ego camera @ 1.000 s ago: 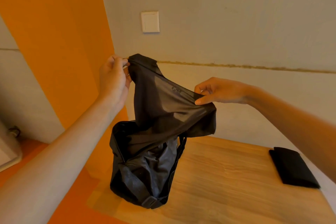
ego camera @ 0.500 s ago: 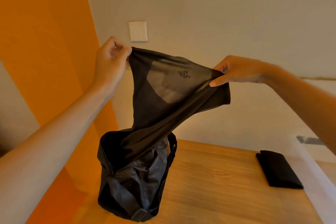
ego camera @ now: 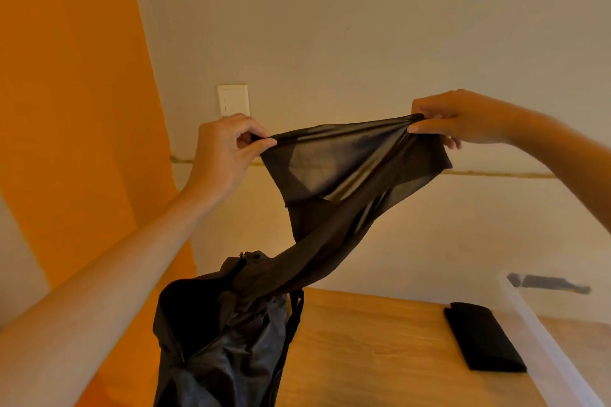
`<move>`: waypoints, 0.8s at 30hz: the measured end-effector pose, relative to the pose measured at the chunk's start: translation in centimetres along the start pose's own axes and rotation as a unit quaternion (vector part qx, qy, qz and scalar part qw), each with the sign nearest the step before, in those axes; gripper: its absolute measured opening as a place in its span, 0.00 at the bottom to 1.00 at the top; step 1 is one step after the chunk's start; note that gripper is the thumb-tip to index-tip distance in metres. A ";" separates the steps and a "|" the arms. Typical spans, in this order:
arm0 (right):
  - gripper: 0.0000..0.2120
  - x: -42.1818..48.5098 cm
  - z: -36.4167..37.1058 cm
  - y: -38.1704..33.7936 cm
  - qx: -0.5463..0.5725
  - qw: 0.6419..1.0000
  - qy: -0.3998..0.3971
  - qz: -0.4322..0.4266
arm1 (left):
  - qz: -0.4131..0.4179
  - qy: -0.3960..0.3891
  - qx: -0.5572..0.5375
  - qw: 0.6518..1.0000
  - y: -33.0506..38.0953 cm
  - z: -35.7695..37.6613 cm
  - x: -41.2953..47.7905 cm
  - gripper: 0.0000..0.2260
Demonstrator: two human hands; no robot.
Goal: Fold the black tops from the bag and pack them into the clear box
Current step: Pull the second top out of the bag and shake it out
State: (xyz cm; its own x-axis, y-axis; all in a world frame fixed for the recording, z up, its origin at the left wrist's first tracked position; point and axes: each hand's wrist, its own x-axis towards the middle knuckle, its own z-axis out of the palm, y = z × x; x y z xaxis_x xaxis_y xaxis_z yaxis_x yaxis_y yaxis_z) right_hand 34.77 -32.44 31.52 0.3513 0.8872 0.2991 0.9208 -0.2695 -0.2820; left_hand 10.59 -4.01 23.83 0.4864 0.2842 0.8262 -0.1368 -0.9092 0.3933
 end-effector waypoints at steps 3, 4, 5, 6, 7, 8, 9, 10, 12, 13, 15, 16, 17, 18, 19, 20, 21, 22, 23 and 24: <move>0.15 -0.6 -1.2 0.3 0.003 0.999 -0.027 0.017 | -0.005 0.002 -0.005 1.000 0.8 0.5 0.4 0.01; 0.15 -0.8 -1.5 0.3 0.000 0.999 -0.033 0.022 | -0.008 0.001 -0.005 1.000 1.0 0.7 0.6 0.01; 0.15 -1.0 -1.9 0.2 -0.005 0.999 -0.036 0.026 | -0.009 -0.003 -0.007 1.000 1.1 0.9 0.8 0.02; 0.15 -1.3 -2.2 0.2 -0.008 0.999 -0.036 0.029 | -0.010 -0.007 -0.010 1.000 1.2 1.0 0.9 0.03; 0.15 -1.5 -2.4 0.1 -0.009 0.999 -0.035 0.029 | -0.009 -0.008 -0.014 1.000 1.3 1.1 1.0 0.03; 0.14 -1.8 -2.6 0.0 -0.009 0.999 -0.036 0.028 | -0.005 -0.005 -0.016 1.000 1.4 1.2 1.2 0.04; 0.13 -2.1 -2.9 -0.1 -0.007 0.999 -0.037 0.030 | 0.001 0.001 -0.017 1.000 1.5 1.2 1.5 0.04; 0.14 -2.3 -3.3 -0.1 -0.005 0.999 -0.038 0.033 | 0.007 0.009 -0.016 1.000 1.7 1.2 1.9 0.04; 0.16 -2.6 -4.4 -0.3 -0.017 0.998 -0.039 0.046 | 0.021 0.019 -0.006 1.000 2.2 1.0 3.5 0.04; 0.17 -2.6 -5.0 -0.1 -0.037 0.997 -0.035 0.050 | 0.031 0.020 0.002 0.999 2.6 0.8 4.6 0.05; 0.16 -2.6 -6.2 0.2 -0.077 0.995 -0.014 0.056 | 0.048 0.026 0.017 0.998 3.4 0.3 7.1 0.05; 0.15 -2.5 -6.8 0.5 -0.089 0.994 0.003 0.060 | 0.054 0.036 0.022 0.998 3.8 0.2 8.3 0.05; 0.13 -2.5 -7.3 0.7 -0.096 0.993 0.022 0.062 | 0.059 0.050 0.024 0.997 4.2 0.1 9.4 0.05; 0.11 -2.4 -7.8 0.9 -0.099 0.992 0.042 0.062 | 0.060 0.064 0.022 0.996 4.6 0.1 10.4 0.05; 0.09 -2.3 -8.3 1.0 -0.094 0.991 0.067 0.063 | 0.058 0.075 0.018 0.995 4.8 0.2 11.2 0.04; 0.08 -2.3 -8.7 1.2 -0.080 0.990 0.094 0.066 | 0.057 0.076 0.014 0.995 5.0 0.3 11.8 0.03; 0.07 -2.2 -8.9 1.4 -0.063 0.988 0.123 0.070 | 0.058 0.069 0.010 0.996 5.1 0.4 12.3 0.03; 0.08 -2.0 -9.1 1.6 -0.049 0.985 0.147 0.075 | 0.059 0.058 0.005 0.997 5.2 0.6 12.5 0.03; 0.08 -1.9 -9.0 1.9 -0.037 0.982 0.167 0.083 | 0.059 0.045 0.000 0.997 5.1 0.8 12.6 0.03; 0.08 -2.0 -8.8 2.2 -0.026 0.979 0.182 0.089 | 0.054 0.035 -0.007 0.998 5.0 1.0 12.4 0.02</move>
State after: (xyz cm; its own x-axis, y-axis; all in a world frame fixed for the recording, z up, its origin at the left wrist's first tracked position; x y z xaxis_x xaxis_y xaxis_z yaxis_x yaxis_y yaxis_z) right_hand 37.59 -38.08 38.39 0.5348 0.6347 0.5578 0.8440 -0.4338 -0.3154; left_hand 16.82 -5.32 35.67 0.4064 0.2051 0.8904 -0.1978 -0.9316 0.3049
